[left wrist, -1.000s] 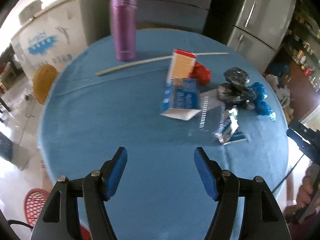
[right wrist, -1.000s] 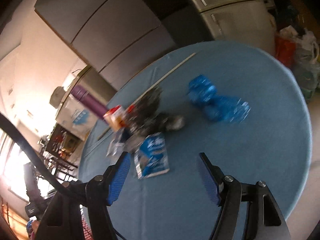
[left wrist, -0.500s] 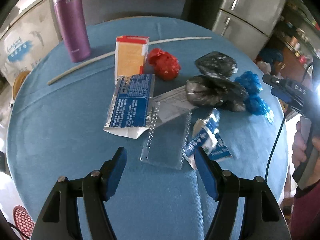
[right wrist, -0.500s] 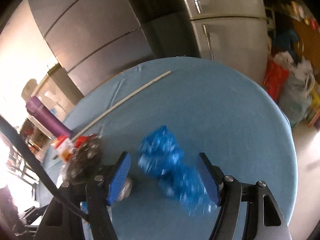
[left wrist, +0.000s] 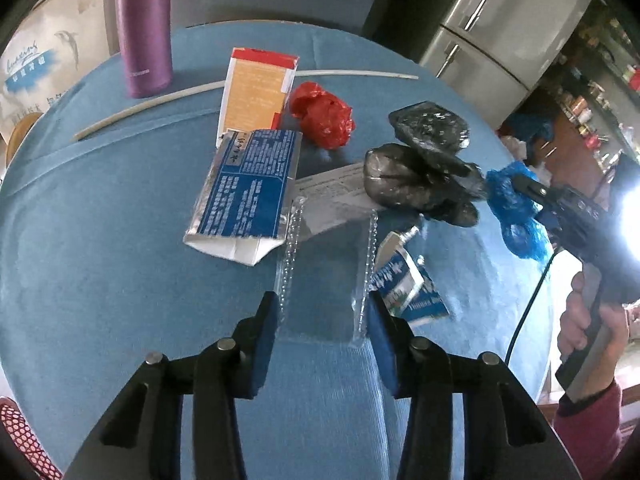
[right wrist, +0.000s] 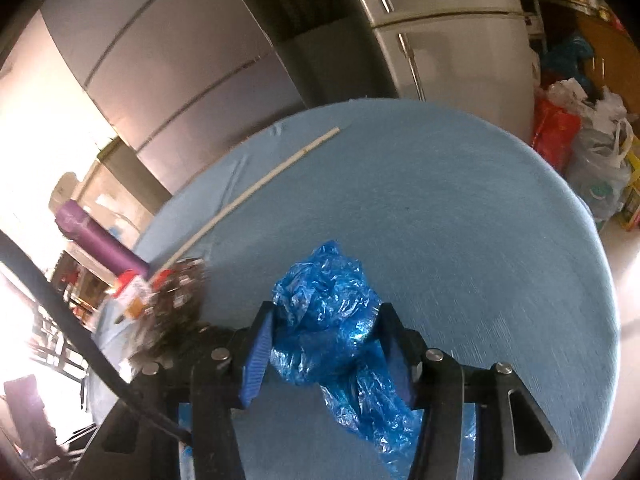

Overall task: Collect trash
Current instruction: 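Grasp the clear plastic tray edge with the left tool while the right tool holds the bag, then carry the clear tray and blue bag over the red basket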

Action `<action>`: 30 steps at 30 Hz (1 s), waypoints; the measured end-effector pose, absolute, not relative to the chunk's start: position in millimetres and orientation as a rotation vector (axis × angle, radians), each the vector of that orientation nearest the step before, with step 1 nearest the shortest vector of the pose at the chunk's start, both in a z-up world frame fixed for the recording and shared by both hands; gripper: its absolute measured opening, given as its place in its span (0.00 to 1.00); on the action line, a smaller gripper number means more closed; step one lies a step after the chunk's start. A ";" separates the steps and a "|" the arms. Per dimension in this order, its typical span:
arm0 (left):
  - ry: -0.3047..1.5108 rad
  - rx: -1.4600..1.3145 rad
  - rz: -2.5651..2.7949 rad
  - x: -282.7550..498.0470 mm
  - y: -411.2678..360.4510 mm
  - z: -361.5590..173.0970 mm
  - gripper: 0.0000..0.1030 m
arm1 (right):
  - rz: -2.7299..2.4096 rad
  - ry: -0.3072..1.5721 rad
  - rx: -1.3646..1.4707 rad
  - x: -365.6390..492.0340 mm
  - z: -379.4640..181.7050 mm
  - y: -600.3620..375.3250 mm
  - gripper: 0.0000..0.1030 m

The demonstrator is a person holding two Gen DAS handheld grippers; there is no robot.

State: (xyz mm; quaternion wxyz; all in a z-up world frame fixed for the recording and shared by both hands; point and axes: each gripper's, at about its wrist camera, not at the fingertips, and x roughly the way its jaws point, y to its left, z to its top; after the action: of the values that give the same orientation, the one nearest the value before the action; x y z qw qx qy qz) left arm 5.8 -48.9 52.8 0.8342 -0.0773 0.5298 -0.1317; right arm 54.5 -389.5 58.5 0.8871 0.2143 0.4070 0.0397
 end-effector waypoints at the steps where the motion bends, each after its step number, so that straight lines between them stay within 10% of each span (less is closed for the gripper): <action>1: 1.115 -0.168 -0.283 1.0 -46.9 55.7 0.44 | 0.091 0.831 0.454 46.2 65.0 -389.2 0.53; 30: 0.848 -0.072 0.021 -159.5 86.4 151.4 0.45 | 0.525 0.767 0.422 -81.2 144.8 -191.3 0.53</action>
State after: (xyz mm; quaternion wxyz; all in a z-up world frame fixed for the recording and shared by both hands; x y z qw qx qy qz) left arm -159.5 86.4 151.4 0.9108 -0.0349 0.4112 0.0102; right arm -81.2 -191.3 144.8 0.8725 0.2018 0.3672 0.2514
